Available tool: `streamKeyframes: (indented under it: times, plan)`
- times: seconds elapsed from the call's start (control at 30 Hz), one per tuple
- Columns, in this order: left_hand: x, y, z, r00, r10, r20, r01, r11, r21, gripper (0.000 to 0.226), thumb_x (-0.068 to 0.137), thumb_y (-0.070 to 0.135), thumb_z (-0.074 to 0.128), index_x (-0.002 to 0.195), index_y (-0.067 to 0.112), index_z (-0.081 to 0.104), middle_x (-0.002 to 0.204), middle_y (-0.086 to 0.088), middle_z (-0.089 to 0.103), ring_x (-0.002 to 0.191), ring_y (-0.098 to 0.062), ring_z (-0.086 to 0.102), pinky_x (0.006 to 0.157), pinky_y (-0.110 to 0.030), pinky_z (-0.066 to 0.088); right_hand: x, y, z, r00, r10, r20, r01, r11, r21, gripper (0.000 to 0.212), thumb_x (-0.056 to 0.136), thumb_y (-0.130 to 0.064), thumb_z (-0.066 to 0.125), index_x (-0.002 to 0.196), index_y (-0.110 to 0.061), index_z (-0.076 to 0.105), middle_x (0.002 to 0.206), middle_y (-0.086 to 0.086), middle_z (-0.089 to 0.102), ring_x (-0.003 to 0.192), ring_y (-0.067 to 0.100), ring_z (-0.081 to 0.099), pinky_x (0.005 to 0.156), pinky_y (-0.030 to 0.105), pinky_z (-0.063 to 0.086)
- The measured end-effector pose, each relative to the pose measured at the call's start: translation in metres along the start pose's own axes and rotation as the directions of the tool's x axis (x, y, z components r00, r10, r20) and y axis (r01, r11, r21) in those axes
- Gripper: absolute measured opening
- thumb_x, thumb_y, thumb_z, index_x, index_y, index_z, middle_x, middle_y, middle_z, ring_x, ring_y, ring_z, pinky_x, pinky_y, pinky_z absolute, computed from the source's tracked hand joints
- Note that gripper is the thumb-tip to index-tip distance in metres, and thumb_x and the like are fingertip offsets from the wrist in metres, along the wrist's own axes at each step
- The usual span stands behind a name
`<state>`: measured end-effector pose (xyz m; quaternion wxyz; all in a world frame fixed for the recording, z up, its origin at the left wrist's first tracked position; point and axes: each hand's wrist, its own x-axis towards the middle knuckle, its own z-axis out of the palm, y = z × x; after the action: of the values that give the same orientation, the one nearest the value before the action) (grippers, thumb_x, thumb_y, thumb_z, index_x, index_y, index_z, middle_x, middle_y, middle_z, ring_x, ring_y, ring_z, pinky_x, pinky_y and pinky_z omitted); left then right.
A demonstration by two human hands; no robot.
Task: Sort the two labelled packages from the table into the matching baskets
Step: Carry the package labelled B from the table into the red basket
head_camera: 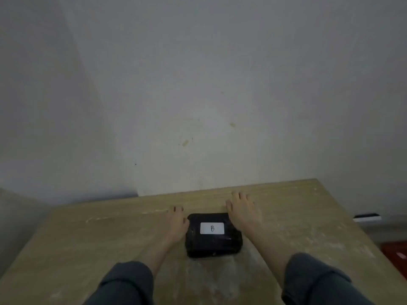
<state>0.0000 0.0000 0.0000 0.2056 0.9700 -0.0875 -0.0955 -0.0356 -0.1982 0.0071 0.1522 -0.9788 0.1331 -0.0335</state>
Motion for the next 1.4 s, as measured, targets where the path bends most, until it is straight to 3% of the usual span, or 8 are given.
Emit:
streamKeyframes:
  times: [0.2, 0.33, 0.47, 0.63, 0.77, 0.87, 0.97, 1.4]
  plan:
    - [-0.015, -0.023, 0.069, 0.99, -0.117, 0.079, 0.124, 0.987, -0.101, 0.049, 0.096, 0.04, 0.035, 0.132, 0.009, 0.043, 0.128, -0.015, 0.053, 0.111, -0.029, 0.055, 0.09, -0.039, 0.05, -0.03, 0.027, 0.069, 0.971, 0.2, 0.134, -0.21, 0.975, 0.071, 0.042, 0.099, -0.041, 0.029, 0.118, -0.009, 0.048, 0.12, 0.011, 0.057, 0.111, 0.027, 0.053, 0.091, 0.039, 0.048]
    - [-0.02, -0.019, 0.094, 0.984, -0.176, 0.016, 0.167, 0.895, -0.413, 0.038, 0.098, 0.028, 0.036, 0.119, -0.001, 0.048, 0.116, -0.019, 0.057, 0.096, -0.028, 0.055, 0.077, -0.035, 0.048, -0.037, 0.032, 0.085, 0.963, 0.232, 0.138, -0.259, 0.938, 0.231, 0.038, 0.099, -0.037, 0.031, 0.115, -0.008, 0.05, 0.114, 0.011, 0.057, 0.103, 0.026, 0.055, 0.086, 0.038, 0.048]
    - [-0.026, -0.015, 0.102, 0.97, -0.23, -0.083, 0.163, 0.86, -0.484, 0.037, 0.097, 0.027, 0.037, 0.119, -0.001, 0.048, 0.113, -0.02, 0.055, 0.095, -0.028, 0.052, 0.081, -0.041, 0.049, -0.038, 0.032, 0.089, 0.961, 0.26, 0.098, -0.278, 0.899, 0.34, 0.036, 0.098, -0.038, 0.033, 0.109, -0.009, 0.053, 0.106, 0.009, 0.059, 0.095, 0.024, 0.056, 0.081, 0.039, 0.049]
    - [-0.04, -0.003, 0.096, 0.956, -0.181, -0.229, 0.028, 0.836, -0.548, 0.03, 0.097, 0.022, 0.039, 0.119, 0.004, 0.049, 0.105, -0.008, 0.055, 0.095, -0.025, 0.055, 0.082, -0.035, 0.049, -0.054, 0.028, 0.082, 0.958, 0.286, 0.02, -0.24, 0.762, 0.601, 0.027, 0.099, -0.029, 0.036, 0.112, -0.01, 0.051, 0.094, 0.006, 0.06, 0.082, 0.018, 0.058, 0.067, 0.029, 0.048]
    - [-0.062, 0.015, 0.078, 0.943, -0.097, -0.318, -0.12, 0.793, -0.597, 0.014, 0.097, 0.017, 0.039, 0.108, 0.024, 0.041, 0.091, 0.018, 0.049, 0.083, 0.002, 0.052, 0.068, -0.015, 0.044, -0.073, 0.026, 0.072, 0.944, 0.329, -0.002, -0.214, 0.62, 0.755, 0.03, 0.099, -0.031, 0.036, 0.12, -0.014, 0.049, 0.102, 0.002, 0.062, 0.085, 0.012, 0.06, 0.066, 0.022, 0.048]
    - [-0.072, 0.026, 0.071, 0.938, -0.06, -0.341, -0.163, 0.792, -0.589, 0.016, 0.097, 0.019, 0.039, 0.1, 0.034, 0.04, 0.086, 0.018, 0.05, 0.077, 0.001, 0.053, 0.06, -0.017, 0.044, -0.086, 0.028, 0.059, 0.936, 0.349, -0.049, -0.193, 0.625, 0.756, 0.031, 0.099, -0.032, 0.034, 0.12, -0.014, 0.049, 0.097, 0.002, 0.064, 0.083, 0.015, 0.062, 0.069, 0.034, 0.052]
    - [-0.076, 0.043, 0.072, 0.94, -0.054, -0.338, -0.16, 0.804, -0.573, 0.015, 0.097, 0.022, 0.039, 0.108, 0.017, 0.047, 0.077, 0.016, 0.052, 0.065, -0.001, 0.052, 0.053, -0.017, 0.04, -0.094, 0.04, 0.042, 0.926, 0.362, -0.107, -0.167, 0.646, 0.745, 0.031, 0.099, -0.028, 0.036, 0.12, -0.01, 0.05, 0.097, 0.0, 0.06, 0.087, 0.019, 0.059, 0.075, 0.034, 0.045]
    - [-0.104, 0.209, 0.123, 0.968, 0.17, -0.185, -0.248, 0.773, -0.584, 0.01, 0.097, 0.025, 0.037, 0.104, 0.018, 0.037, 0.074, 0.007, 0.052, 0.065, -0.007, 0.052, 0.058, -0.03, 0.042, -0.135, 0.198, -0.046, 0.815, 0.531, -0.232, -0.232, 0.667, 0.708, 0.028, 0.099, -0.028, 0.037, 0.112, -0.008, 0.051, 0.097, 0.013, 0.064, 0.092, 0.033, 0.06, 0.077, 0.04, 0.045]
